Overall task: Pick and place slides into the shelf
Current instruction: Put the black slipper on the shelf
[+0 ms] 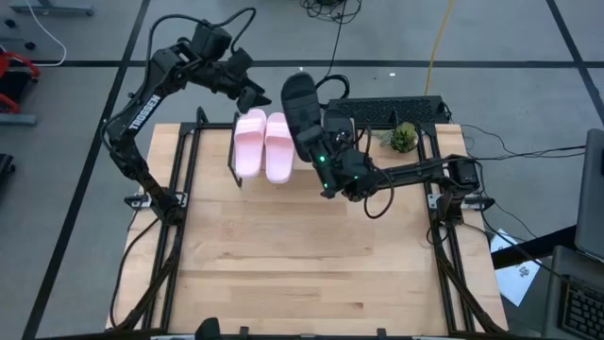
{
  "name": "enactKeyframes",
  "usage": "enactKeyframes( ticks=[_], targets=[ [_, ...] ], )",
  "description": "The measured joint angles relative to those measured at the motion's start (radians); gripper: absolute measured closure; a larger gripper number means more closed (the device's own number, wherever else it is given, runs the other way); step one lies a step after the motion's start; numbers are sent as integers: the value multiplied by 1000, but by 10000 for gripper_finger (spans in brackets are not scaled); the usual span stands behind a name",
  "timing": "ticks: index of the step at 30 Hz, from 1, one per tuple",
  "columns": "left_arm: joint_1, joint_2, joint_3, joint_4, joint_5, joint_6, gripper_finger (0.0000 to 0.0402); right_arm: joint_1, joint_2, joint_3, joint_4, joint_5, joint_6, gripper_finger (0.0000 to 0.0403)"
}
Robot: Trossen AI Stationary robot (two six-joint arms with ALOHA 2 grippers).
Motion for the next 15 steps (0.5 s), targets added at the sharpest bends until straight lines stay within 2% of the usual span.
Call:
enactKeyframes(
  ticks=[5,15],
  targets=[
    [11,0,0,168,16,-26,131,0,-2,0,-8,-19,1,400],
    [31,11,0,210,43,-9,131,0,-2,0,-9,-56,5,399]
  ],
)
